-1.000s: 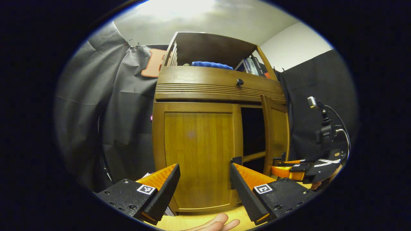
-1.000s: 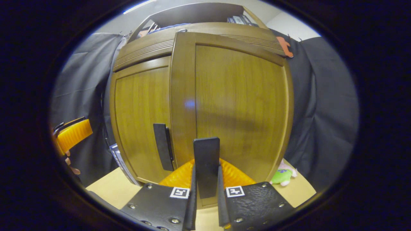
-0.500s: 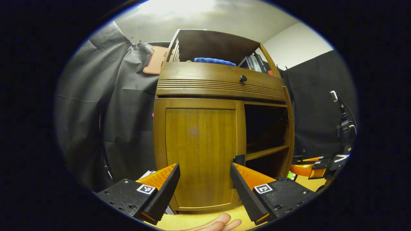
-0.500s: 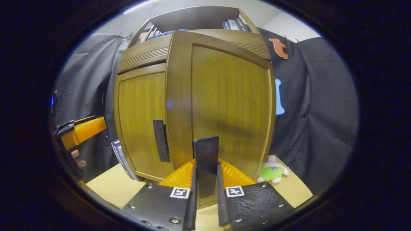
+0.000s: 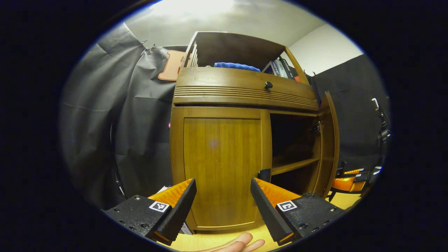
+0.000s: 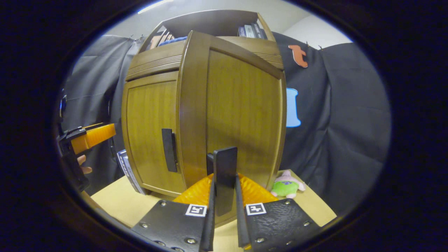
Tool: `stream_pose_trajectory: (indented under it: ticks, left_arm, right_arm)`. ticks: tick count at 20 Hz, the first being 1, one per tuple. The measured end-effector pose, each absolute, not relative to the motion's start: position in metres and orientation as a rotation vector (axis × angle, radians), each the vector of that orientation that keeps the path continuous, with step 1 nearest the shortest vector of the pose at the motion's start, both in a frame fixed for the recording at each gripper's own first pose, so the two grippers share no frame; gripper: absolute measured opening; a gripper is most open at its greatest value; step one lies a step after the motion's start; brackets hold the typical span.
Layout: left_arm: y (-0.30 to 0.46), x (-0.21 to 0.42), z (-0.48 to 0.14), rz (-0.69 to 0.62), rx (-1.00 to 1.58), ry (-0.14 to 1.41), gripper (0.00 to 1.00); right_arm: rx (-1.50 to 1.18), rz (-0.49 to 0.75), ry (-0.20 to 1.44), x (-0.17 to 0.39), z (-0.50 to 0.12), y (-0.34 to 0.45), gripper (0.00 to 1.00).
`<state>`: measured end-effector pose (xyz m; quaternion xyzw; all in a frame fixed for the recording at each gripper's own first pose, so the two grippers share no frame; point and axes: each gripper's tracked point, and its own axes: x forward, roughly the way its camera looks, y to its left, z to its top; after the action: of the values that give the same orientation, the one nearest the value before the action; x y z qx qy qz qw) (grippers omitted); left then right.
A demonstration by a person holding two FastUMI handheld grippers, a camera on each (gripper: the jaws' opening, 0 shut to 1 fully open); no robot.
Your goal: Open the right door of the double-door shoe cabinet with the right hand, and open the left door with the left hand.
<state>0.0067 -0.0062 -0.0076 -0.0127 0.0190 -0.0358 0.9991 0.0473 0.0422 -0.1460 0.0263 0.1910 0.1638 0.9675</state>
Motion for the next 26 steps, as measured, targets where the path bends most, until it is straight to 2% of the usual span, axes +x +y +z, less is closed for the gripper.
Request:
stream_pose_trajectory:
  ticks: [5, 8, 18, 19, 26]
  left_arm:
    - [-0.010, 0.008, -0.014, -0.075, -0.038, 0.059, 0.94]
    - [-0.012, 0.007, -0.015, -0.077, -0.042, 0.068, 0.94]
    - [-0.023, 0.002, -0.013, -0.095, -0.044, 0.057, 0.94]
    - [-0.024, 0.002, -0.013, -0.095, -0.040, 0.058, 0.94]
    - [-0.027, 0.000, -0.011, -0.103, -0.034, 0.047, 0.94]
  right_arm:
    - [0.075, 0.306, 0.380, 0.046, -0.147, 0.029, 0.27]
    - [0.081, 0.293, 0.381, 0.038, -0.143, 0.018, 0.22]
    - [0.015, 0.239, 0.367, 0.026, -0.143, -0.009, 0.22]
    - [0.031, 0.226, 0.377, 0.008, -0.139, -0.016, 0.07]
    - [0.024, 0.150, 0.368, 0.016, -0.139, -0.049, 0.06]
